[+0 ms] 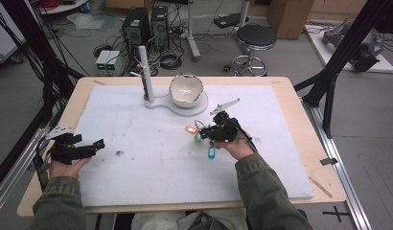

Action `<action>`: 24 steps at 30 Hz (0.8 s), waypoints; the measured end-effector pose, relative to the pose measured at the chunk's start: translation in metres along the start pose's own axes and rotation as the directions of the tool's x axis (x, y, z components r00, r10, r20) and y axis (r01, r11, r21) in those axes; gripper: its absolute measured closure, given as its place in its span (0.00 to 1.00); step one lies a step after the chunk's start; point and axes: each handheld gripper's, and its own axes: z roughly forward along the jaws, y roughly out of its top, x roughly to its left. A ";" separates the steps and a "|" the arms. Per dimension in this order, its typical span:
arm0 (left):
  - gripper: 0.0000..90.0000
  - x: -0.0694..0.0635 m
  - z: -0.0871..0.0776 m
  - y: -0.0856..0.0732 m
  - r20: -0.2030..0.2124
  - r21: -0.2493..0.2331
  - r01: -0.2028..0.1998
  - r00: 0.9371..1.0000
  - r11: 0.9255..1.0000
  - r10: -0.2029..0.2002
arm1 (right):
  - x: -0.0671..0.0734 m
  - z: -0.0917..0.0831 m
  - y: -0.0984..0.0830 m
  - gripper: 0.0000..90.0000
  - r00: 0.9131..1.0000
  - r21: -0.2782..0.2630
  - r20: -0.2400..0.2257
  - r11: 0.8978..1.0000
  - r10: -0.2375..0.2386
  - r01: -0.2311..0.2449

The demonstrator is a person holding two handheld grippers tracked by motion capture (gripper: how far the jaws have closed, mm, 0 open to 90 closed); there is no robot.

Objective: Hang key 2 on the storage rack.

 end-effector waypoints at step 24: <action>0.02 0.000 0.000 0.000 -0.001 -0.004 -0.005 1.000 1.000 0.005 | 0.005 -0.027 0.031 0.90 1.000 -0.035 0.004 0.999 -0.001 0.001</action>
